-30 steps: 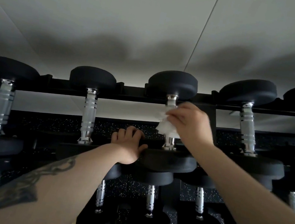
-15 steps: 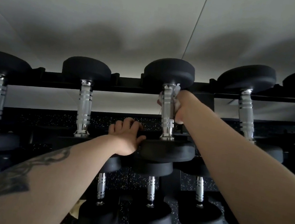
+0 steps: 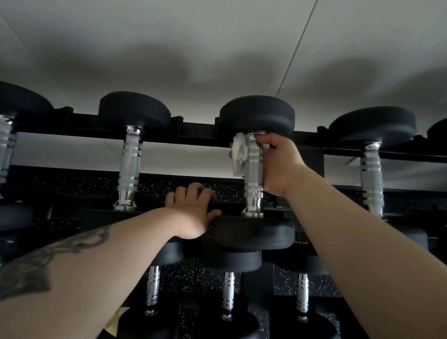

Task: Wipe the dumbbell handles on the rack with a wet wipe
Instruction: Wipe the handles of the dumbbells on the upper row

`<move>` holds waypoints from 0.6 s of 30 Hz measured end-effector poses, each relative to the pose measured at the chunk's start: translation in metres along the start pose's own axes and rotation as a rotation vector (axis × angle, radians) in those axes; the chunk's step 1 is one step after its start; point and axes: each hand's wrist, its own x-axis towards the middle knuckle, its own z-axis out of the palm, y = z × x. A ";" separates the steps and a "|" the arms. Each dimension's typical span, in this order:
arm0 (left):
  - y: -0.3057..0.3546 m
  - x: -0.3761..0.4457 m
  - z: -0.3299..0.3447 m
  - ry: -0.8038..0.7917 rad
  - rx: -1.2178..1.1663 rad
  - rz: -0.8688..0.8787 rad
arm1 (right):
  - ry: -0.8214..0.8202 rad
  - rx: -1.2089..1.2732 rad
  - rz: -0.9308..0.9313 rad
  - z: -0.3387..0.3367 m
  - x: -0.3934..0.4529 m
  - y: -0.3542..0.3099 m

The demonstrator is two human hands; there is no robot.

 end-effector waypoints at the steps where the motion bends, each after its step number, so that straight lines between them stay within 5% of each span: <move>1: 0.000 0.000 0.000 0.001 -0.001 0.000 | 0.022 -0.007 -0.026 -0.001 0.000 0.004; 5: 0.000 0.001 0.000 -0.008 0.001 0.015 | 0.163 -0.099 -0.199 -0.020 -0.012 0.025; 12: -0.002 0.001 0.000 -0.011 -0.013 0.014 | 0.442 -0.621 -0.354 0.011 -0.017 0.004; 18: -0.002 0.000 0.001 -0.006 -0.006 0.015 | 0.359 -0.746 -0.397 -0.027 -0.043 0.027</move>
